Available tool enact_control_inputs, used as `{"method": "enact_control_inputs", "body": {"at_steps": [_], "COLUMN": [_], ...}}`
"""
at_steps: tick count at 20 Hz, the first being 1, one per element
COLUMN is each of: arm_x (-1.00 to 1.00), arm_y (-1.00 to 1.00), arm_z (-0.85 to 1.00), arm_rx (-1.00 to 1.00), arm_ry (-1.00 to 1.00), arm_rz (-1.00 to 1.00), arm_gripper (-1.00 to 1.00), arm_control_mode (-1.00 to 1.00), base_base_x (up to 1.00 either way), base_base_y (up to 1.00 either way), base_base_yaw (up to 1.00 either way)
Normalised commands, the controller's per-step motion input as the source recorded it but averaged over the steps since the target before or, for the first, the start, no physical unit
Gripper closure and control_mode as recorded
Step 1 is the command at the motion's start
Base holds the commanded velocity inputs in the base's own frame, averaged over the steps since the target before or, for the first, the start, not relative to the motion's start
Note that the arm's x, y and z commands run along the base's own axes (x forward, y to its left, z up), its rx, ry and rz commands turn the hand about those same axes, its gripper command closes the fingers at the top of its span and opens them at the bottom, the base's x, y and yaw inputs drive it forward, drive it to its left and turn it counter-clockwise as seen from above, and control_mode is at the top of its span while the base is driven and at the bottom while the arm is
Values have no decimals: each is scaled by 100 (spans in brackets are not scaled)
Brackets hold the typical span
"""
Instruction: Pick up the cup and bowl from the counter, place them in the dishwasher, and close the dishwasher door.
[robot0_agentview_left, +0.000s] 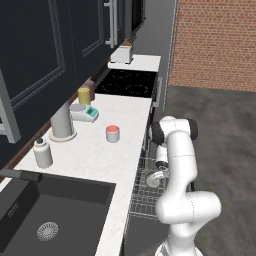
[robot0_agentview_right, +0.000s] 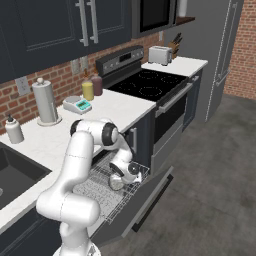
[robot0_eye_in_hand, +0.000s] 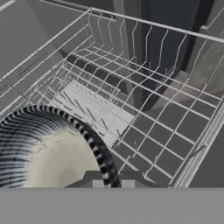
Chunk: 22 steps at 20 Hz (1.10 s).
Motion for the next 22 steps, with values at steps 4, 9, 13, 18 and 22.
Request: {"method": "enact_control_inputs", "body": {"at_steps": [4,9,13,18,22], "arm_x": [10,2,2,7,0], "arm_y": [0,0,0,-2,-24], "arm_z": [-48,-47,-53,-61,-47], "arm_rx": [0,0,-1,-1,0], "arm_ry": [0,0,0,0,0], "arm_rz": [0,0,0,0,0], "arm_gripper": [100,100,100,100,-100], "arm_control_mode": [-100,-100,-100,-100,-100], "base_base_x": [0,0,0,0,0], "base_base_y": [0,0,0,0,0], "base_base_yaw": [0,0,0,0,0]}}
